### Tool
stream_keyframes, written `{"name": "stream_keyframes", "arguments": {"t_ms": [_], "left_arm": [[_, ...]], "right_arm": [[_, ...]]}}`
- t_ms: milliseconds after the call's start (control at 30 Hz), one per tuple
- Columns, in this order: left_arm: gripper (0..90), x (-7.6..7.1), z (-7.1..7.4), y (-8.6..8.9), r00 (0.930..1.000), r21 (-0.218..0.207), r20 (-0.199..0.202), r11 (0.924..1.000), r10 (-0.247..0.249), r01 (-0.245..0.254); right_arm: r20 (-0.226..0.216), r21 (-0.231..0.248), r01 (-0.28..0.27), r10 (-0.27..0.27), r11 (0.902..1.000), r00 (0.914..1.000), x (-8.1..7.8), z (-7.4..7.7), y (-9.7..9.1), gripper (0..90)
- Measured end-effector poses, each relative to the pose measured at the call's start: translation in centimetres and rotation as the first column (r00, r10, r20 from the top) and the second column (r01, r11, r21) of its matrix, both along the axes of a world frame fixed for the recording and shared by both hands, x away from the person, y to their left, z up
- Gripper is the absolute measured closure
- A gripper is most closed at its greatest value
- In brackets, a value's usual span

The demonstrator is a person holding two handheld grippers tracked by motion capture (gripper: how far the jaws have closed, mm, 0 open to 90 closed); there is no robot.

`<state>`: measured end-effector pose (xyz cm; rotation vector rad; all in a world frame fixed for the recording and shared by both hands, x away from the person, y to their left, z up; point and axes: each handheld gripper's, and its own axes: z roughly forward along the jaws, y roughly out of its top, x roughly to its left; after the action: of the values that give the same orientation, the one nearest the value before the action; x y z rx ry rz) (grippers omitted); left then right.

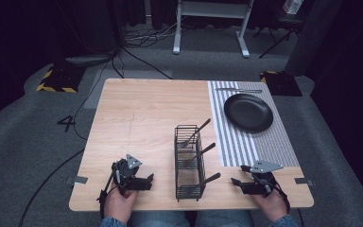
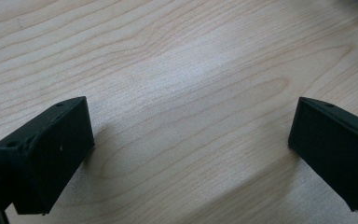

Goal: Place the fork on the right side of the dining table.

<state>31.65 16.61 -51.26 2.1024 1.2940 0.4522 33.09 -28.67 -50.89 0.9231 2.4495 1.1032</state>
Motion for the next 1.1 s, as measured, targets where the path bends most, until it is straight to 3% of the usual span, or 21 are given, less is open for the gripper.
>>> {"name": "stream_keyframes", "arguments": {"t_ms": [500, 700, 833, 1100], "left_arm": [[0.2, 0.5, 0.0, -0.1, 0.9987, 0.001, -0.001, 0.9987, -0.050, 0.050], [0.2, 0.6, 0.0, -0.1, 0.9985, 0.001, -0.002, 0.9985, -0.055, 0.055], [0.2, 0.6, 0.0, -0.1, 0.9986, 0.001, 0.000, 0.9986, -0.053, 0.053], [0.2, 0.6, 0.0, -0.1, 0.9986, 0.002, 0.000, 0.9986, -0.053, 0.053]], "right_arm": [[0.004, -0.003, 0.015, -0.015, 0.9999, 0.9999, -0.1, 0.0, 0.0, 31.2], [0.002, 0.004, 0.033, -0.033, 0.9995, 0.9995, -0.2, 0.0, 0.2, 35.9], [-0.026, 0.003, 0.036, -0.036, 0.9993, 0.9990, -0.2, 0.4, 0.2, 40.6], [-0.061, 0.054, 0.011, -0.007, 0.9985, 0.9981, -0.9, 2.0, -0.2, 43.1]]}}
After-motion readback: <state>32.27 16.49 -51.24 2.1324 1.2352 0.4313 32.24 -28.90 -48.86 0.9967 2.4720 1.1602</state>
